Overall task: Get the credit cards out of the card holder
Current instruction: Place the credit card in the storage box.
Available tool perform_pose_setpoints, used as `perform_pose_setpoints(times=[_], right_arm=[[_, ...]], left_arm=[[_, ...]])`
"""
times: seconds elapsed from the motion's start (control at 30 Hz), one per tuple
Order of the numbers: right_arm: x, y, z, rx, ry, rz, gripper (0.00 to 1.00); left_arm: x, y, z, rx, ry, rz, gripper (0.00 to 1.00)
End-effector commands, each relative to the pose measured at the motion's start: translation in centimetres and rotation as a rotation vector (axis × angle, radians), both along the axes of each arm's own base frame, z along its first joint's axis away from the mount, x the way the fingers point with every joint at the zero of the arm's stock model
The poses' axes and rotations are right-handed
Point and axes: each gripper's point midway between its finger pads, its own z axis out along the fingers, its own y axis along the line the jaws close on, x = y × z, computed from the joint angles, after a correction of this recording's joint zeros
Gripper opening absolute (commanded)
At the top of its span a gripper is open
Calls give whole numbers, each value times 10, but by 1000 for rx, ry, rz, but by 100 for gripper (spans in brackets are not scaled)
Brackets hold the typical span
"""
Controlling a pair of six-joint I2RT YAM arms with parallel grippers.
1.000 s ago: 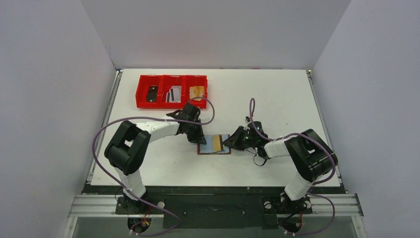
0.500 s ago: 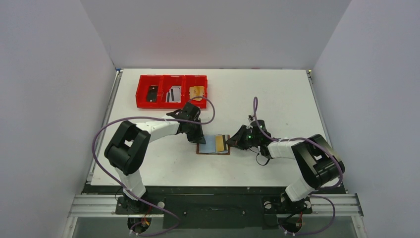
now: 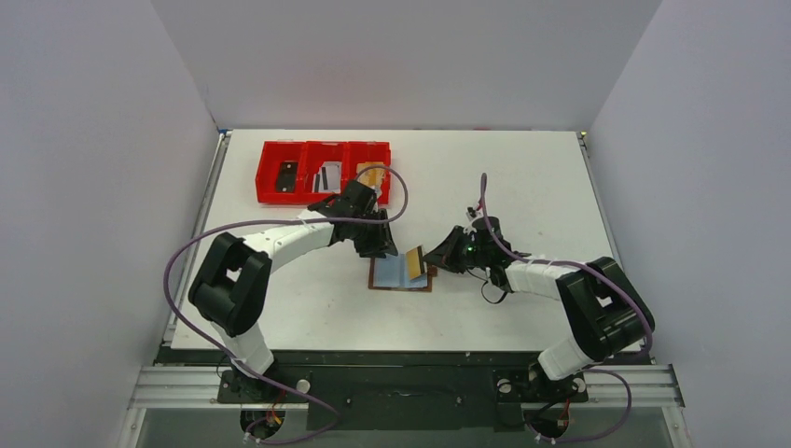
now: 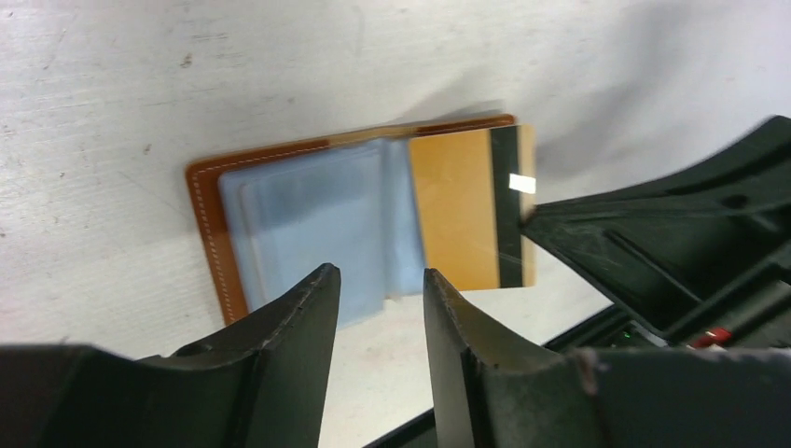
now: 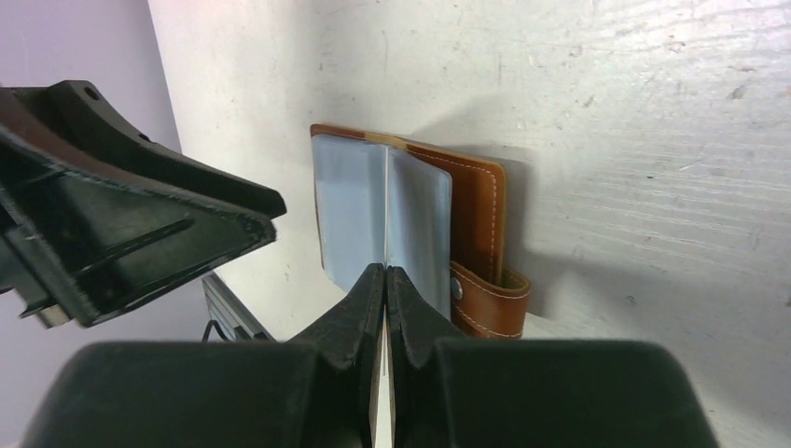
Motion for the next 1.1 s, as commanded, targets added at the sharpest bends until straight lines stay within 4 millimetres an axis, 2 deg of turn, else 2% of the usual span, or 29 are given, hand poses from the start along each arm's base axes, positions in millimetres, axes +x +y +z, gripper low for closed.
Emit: perform_pose_setpoints(times=[0.0,0.13,0.57,0.77,1.07], right_arm=[[16,10,45,76,-94,6,0],[19,15,65,122,-111,6,0],[23,30,126,303,-168,18,0],[20,33,140,357,-169,22,0],[17,33,147,397,-170,22,0]], left_arm=[[16,-20,62,-182,-104,-30,37],[16,-22,75,-275,-99,-23,41],[17,-22,107,-464,-114,-16,42],[13,-25,113,-513,-112,-25,42],[12,-28,125,-581,-118,-21,41]])
